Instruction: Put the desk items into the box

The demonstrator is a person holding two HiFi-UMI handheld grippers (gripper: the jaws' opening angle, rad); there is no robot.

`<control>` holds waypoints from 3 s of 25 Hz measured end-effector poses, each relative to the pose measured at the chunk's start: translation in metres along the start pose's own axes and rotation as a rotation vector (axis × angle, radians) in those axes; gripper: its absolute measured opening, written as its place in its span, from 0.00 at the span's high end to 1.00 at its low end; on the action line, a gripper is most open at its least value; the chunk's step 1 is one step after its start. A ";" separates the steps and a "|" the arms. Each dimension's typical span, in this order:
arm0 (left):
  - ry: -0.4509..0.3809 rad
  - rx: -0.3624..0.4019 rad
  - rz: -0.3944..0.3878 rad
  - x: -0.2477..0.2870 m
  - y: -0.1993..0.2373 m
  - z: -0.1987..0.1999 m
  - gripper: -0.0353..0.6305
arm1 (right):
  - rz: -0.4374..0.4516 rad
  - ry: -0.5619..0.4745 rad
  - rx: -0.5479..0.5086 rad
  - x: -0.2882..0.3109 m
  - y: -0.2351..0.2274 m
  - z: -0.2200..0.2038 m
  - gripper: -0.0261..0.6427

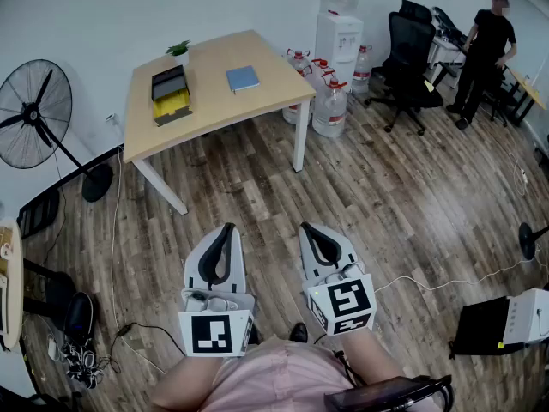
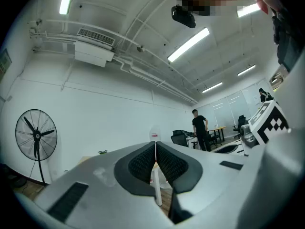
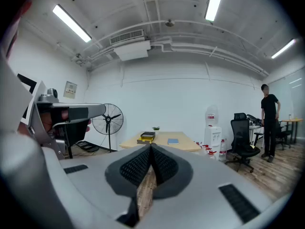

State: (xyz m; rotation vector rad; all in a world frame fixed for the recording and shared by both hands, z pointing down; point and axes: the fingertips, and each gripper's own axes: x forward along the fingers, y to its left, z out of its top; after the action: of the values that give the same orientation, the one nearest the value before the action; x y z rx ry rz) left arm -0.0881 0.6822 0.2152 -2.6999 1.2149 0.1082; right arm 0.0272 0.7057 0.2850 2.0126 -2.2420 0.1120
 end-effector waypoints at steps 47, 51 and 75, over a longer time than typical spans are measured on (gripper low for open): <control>0.064 -0.098 0.011 0.274 0.177 -0.103 0.92 | -0.012 0.031 0.027 0.321 -0.105 0.027 0.77; 0.087 -0.100 -0.011 0.294 0.177 -0.114 0.92 | -0.029 0.046 0.036 0.336 -0.118 0.023 0.78; 0.214 0.019 0.004 0.542 0.192 -0.178 0.92 | 0.023 0.064 0.100 0.532 -0.291 0.018 0.80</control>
State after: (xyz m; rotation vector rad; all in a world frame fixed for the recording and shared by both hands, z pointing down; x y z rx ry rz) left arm 0.1269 0.1250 0.2895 -2.7487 1.2687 -0.1958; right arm 0.2604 0.1475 0.3346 2.0009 -2.2634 0.2915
